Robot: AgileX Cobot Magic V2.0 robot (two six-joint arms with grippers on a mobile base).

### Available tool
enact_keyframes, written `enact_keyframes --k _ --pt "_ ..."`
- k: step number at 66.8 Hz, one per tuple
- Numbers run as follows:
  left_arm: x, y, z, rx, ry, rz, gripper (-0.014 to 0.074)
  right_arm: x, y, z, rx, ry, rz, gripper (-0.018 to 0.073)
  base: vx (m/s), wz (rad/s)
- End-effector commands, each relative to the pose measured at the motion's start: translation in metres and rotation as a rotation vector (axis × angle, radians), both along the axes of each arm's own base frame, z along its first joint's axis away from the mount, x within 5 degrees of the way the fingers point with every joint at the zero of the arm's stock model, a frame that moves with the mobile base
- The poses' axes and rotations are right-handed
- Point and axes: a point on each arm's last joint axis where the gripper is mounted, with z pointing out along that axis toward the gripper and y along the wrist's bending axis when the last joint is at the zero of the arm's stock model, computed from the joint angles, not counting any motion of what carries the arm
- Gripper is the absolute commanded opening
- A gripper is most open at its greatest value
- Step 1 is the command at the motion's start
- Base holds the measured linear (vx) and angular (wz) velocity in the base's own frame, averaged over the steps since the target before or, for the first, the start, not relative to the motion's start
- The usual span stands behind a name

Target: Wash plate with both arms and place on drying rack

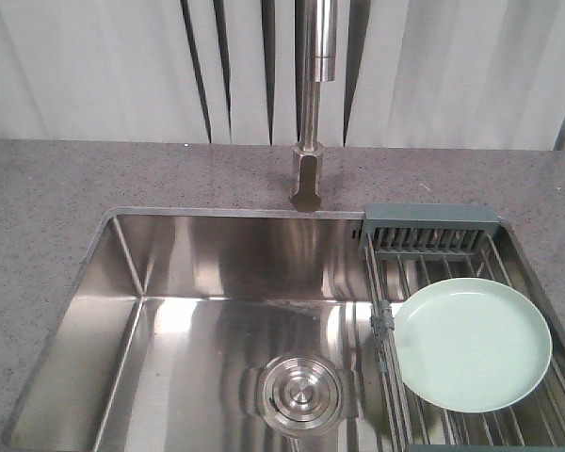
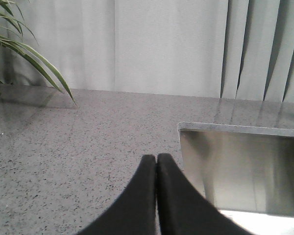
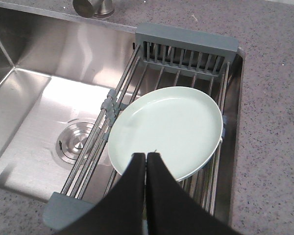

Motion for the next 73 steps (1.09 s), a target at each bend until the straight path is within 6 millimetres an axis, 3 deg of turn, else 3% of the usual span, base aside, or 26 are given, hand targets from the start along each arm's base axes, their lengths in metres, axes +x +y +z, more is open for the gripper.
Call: enact_keyframes --k 1,73 --pt "-0.0026 -0.0002 0.0172 0.016 -0.132 -0.001 -0.0006 0.0029 0.0003 0.0123 0.012 -0.081 -0.002 -0.0009 0.0 0.0" --pt "-0.0035 -0.0002 0.0227 0.054 -0.171 0.001 -0.0006 0.0031 -0.0008 0.013 0.01 -0.139 -0.011 -0.0009 0.0 0.0"
